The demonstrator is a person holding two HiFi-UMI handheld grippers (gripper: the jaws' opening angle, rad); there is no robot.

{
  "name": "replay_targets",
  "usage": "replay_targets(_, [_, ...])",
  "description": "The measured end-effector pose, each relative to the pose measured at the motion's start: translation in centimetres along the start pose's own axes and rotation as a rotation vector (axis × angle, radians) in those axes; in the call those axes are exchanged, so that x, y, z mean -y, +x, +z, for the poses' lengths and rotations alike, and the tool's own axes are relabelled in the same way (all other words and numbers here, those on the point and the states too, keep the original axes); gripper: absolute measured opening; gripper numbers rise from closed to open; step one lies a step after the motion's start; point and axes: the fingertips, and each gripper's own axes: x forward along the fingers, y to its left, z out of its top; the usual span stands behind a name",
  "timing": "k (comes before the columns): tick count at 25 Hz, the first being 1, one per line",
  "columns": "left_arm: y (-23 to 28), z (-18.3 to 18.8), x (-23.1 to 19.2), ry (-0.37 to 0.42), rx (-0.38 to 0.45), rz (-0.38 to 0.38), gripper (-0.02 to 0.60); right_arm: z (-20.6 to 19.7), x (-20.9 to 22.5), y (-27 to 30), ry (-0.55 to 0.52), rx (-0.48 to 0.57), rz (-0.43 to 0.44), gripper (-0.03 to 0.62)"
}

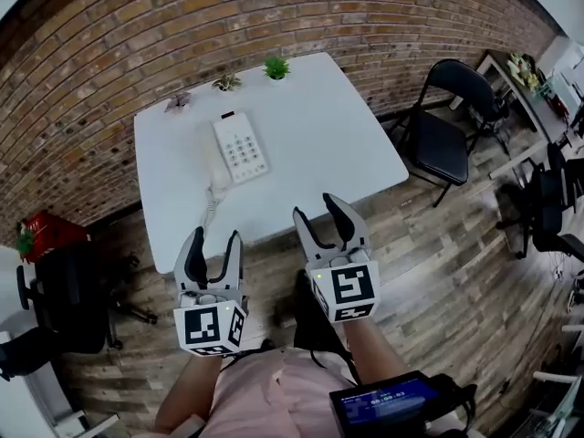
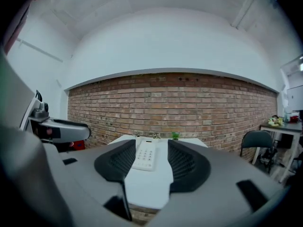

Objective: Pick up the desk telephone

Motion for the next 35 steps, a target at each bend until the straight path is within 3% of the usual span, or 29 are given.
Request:
replay_targets(10, [10.8, 2.5, 0.5, 0.005, -0.017, 0.135, 0.268, 0.8, 4.8, 10.4, 0.009, -0.005, 0.2, 0.219])
replay_targets(17, [13.3, 5.2, 0.3, 0.026, 0.026, 0.19, 0.275, 1.7, 5.8, 15.5, -0.002, -0.005, 0.288, 0.221])
replay_targets(23, [14.0, 7.1, -2.4, 0.019, 0.063, 0.264, 0.281, 4.4, 5.4, 18.5, -0.027, 0.03, 0.339, 0.225])
replay_targets(30, [15.9, 6.4, -6.4, -0.004, 0.049, 0.307, 0.288, 5.2, 4.0, 22.2, -0.04, 0.025, 0.378, 0.238])
replay_targets(35, [18.2, 4.1, -9.2, -0.027, -0.031, 0.307, 0.314, 3.9, 3.1, 25.2, -0.037, -0.025, 0.397, 0.247])
